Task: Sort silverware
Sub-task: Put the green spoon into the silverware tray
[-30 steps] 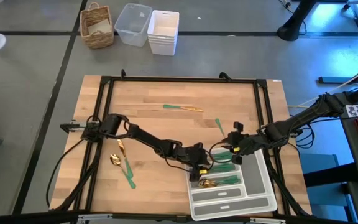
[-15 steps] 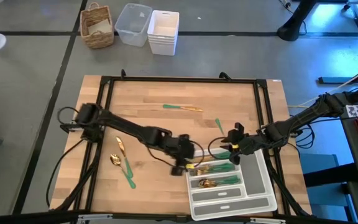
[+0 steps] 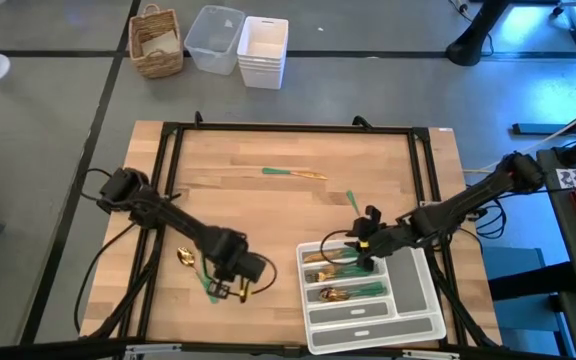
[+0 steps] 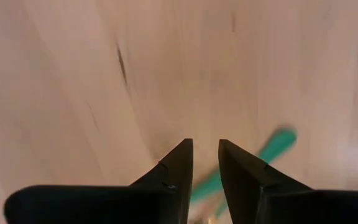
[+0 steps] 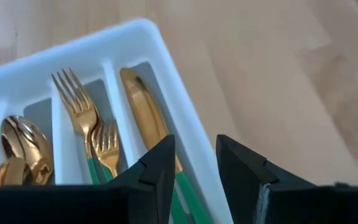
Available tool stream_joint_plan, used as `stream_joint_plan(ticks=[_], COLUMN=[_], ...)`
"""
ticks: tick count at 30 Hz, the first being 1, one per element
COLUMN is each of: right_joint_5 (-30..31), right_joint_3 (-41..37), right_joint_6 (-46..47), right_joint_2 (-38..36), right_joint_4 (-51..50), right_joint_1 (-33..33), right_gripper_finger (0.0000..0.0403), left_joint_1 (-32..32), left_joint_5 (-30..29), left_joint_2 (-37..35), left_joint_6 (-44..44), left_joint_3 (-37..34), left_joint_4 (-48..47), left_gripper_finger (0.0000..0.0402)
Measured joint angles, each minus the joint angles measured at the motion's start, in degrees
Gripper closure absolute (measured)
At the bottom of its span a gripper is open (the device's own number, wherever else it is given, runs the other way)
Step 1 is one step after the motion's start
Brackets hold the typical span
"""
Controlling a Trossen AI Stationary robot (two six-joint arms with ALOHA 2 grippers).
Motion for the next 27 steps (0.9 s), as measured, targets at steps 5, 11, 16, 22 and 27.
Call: stream_joint_plan(ticks=[5,11,16,22,27], right_joint_5=[-1.9,-2.8,-2.8,-2.8,-2.8], right_joint_3=[0.0,0.0,0.0,0.0,0.0], right_joint_6=[0.0,0.0,0.0,0.1,0.1], right_joint_2=[5.0,8.8,9.6,9.5,9.5], right_joint_4=[3.9,7.5,9.3,9.7,9.6], right_joint_1=[0.0,0.0,0.0,0.0,0.0], right_gripper_finger=[0.0283,0.0283,0.0283,0.0283,0.0283], left_joint_1=[-3.4,-7.6,-10.4,-13.2,-14.3], left_joint_5=[0.0,0.7,3.3,3.4,3.4], left_joint_2=[0.0,0.0,0.0,0.0,0.0], left_joint_6=[-3.2,-3.9,-4.6,-4.1,-4.5], left_joint_3=[-3.8,-8.8,-10.7,-13.4,-14.3], left_joint_4=[-3.3,-5.7,-8.4,-7.4,-6.8], left_gripper_finger=[0.0348,0.0366,0.0376,0.0377,0.0370])
